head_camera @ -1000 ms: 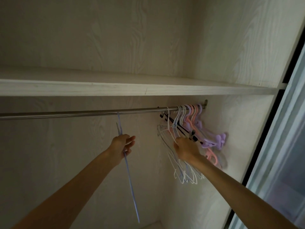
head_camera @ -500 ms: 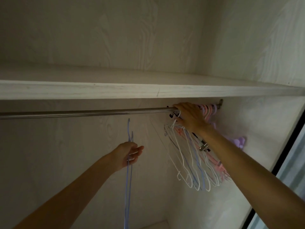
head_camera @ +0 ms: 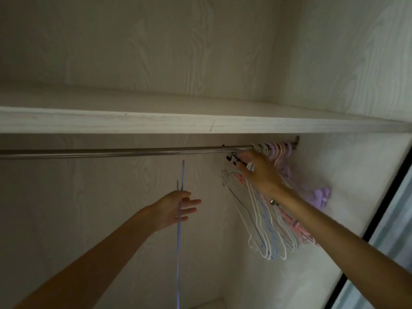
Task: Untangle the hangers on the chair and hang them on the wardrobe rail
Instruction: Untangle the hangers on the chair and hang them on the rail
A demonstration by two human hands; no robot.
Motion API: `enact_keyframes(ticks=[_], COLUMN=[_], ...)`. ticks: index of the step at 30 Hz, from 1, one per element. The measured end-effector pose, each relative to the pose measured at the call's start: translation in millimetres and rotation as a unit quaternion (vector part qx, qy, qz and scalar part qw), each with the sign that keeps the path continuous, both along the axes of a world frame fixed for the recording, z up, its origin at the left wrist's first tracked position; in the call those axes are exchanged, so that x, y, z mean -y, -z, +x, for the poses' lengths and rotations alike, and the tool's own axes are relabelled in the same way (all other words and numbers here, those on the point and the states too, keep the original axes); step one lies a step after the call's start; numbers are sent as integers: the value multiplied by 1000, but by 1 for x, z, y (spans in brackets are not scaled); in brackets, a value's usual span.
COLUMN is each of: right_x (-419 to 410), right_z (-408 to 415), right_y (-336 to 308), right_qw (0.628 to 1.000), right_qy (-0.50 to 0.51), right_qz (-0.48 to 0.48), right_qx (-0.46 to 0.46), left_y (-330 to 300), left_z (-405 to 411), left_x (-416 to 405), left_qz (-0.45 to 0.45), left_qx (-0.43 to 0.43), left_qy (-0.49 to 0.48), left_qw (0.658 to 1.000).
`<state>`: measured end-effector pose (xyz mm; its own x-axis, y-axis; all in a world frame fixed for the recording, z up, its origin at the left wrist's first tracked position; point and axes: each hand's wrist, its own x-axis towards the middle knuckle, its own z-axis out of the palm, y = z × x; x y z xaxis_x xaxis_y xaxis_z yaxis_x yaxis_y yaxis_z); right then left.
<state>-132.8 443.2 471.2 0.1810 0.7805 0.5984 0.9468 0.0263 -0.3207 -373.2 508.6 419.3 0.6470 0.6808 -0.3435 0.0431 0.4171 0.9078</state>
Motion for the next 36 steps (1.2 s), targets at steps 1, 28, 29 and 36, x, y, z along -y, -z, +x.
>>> enact_keyframes(ticks=[1,28,29,36], right_x=[9,12,10,5], right_z=[-19,-51,-48,-32], right_y=[4,9,14,44], right_qw=[995,936,937,974], right_qy=[-34,1,13,90], right_qz=[-80,-209,-225,-202], right_qx=[-52,-282,-268,-51], left_y=[-2,-34,-35,-34], left_z=[3,7,8,3], left_x=[1,-11,-10,-13], left_qz=[17,713,710,715], left_qx=[-17,-484,-488,-473], left_qy=[2,-146,-146,-140], left_qw=[1000,486,486,495])
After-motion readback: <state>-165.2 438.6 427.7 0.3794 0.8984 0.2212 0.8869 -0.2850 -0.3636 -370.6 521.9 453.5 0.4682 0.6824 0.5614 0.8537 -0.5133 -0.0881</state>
